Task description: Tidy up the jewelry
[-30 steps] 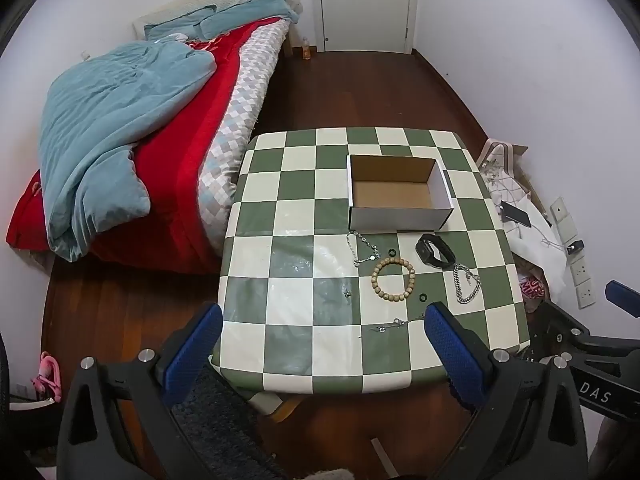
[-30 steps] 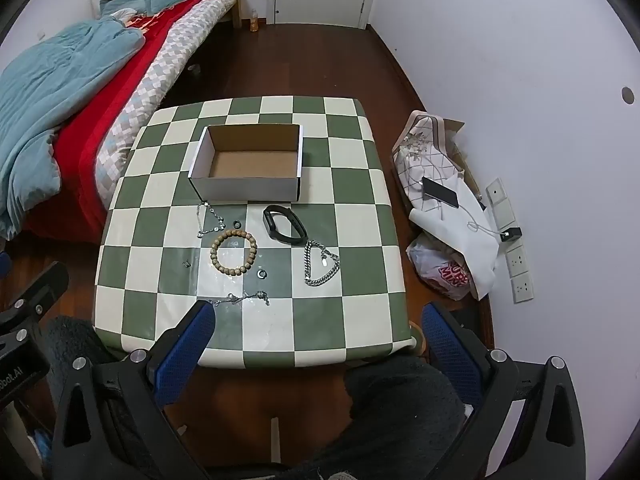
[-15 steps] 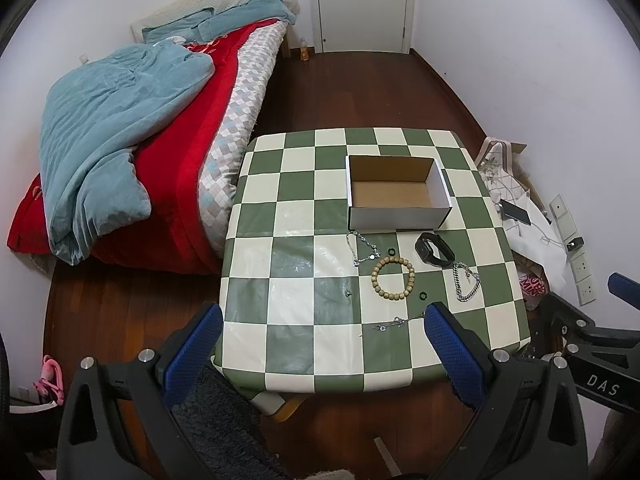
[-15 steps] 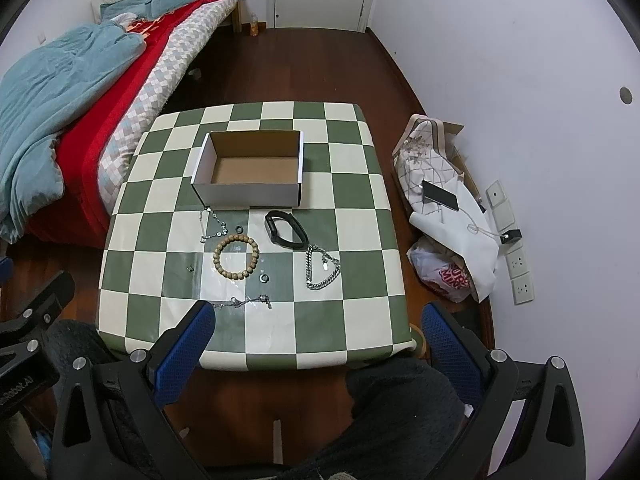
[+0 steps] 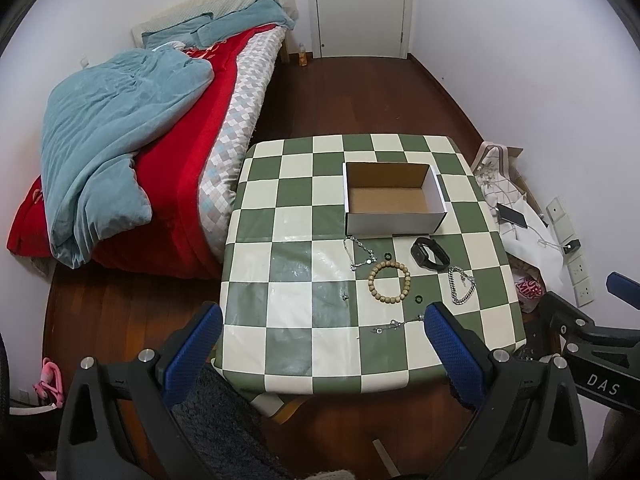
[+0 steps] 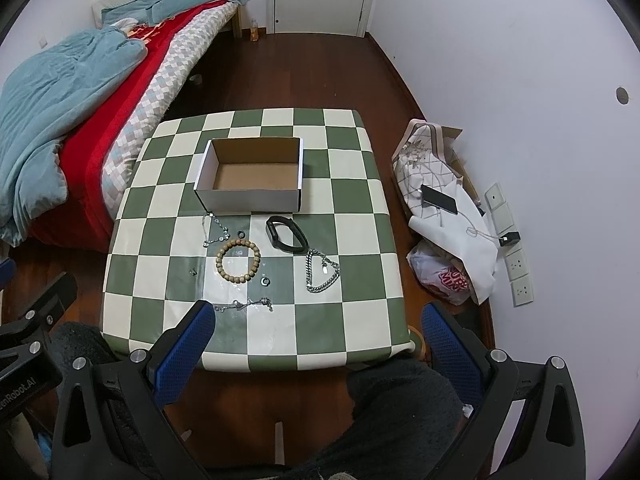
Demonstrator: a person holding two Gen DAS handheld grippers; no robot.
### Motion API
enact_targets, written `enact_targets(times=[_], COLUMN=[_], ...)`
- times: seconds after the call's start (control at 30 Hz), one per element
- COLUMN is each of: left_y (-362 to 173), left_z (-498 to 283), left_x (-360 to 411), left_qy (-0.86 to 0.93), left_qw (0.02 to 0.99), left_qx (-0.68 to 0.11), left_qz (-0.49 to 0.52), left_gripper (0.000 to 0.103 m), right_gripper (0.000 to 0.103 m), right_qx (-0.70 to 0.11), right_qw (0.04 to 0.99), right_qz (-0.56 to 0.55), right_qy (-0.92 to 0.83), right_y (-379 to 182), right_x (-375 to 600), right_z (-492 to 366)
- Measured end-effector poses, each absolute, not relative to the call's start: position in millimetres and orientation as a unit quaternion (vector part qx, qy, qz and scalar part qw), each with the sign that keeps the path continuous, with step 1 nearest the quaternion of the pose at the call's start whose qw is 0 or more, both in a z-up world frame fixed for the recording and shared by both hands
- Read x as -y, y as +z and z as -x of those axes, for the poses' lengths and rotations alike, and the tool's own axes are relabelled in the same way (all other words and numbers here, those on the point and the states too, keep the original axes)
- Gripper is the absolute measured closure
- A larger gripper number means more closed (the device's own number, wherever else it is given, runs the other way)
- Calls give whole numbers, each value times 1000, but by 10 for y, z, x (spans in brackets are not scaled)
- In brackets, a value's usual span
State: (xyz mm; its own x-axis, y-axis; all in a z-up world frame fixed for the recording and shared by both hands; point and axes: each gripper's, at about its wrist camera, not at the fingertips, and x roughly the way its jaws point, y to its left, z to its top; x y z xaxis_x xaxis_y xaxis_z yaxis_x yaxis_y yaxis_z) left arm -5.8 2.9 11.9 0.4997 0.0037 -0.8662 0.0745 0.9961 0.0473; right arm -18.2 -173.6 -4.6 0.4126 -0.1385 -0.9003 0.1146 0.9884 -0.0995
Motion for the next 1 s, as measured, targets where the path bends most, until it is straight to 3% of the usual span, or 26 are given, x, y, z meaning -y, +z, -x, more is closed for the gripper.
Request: enact_targets(times=[1.0], left_y=[164], left_z=[80], left_x=[-9], left_qy=[-22], left_qw=[866], left_qx=[-497], left_qz=[-39], left_gripper=[0], right_gripper=[0], right_qx=[-533], right_qw=[843], right_qz=[13], right_qy=[-77], right_y=[158], right_x=[1738], right_z=[194])
